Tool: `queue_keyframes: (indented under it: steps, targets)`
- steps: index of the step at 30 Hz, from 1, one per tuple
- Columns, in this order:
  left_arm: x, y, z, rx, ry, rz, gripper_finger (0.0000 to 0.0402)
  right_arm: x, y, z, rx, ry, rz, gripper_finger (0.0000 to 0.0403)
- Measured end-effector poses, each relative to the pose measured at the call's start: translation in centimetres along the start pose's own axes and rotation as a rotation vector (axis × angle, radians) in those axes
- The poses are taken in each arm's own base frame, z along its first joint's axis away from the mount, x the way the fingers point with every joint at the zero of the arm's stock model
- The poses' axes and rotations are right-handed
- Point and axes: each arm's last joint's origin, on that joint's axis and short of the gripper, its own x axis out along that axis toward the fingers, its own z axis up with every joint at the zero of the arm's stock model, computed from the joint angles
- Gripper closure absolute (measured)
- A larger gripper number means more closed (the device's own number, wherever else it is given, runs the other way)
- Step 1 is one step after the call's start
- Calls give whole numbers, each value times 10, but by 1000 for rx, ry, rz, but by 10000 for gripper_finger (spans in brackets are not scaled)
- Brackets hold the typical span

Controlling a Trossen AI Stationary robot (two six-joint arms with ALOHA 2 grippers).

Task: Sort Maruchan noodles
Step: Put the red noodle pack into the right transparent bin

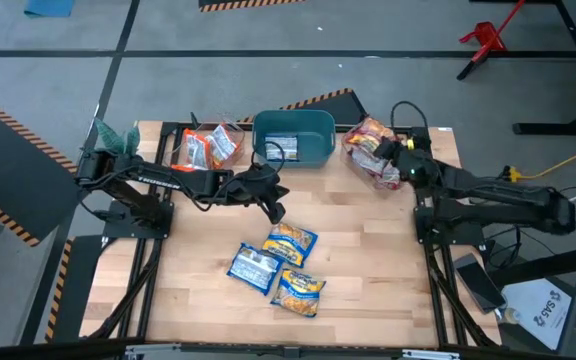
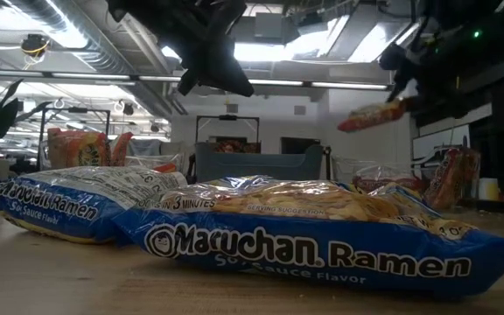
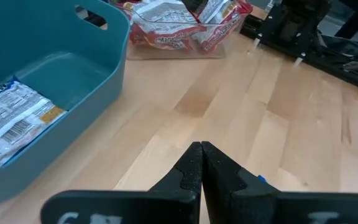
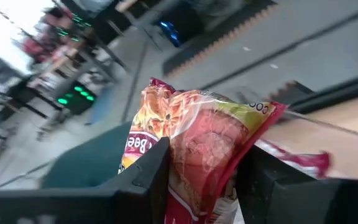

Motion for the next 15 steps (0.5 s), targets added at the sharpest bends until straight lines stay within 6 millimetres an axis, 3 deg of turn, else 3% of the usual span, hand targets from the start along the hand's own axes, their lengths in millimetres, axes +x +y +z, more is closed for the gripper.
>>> queue_keyframes:
  steps: [8,15]
  targets:
    - [0,1,0,-2,-3,8,401,29,-17,6,-1,106,-111,270]
    - [0,2,1,-2,-13,30,401,53,-27,-3,-20,175,-219,270]
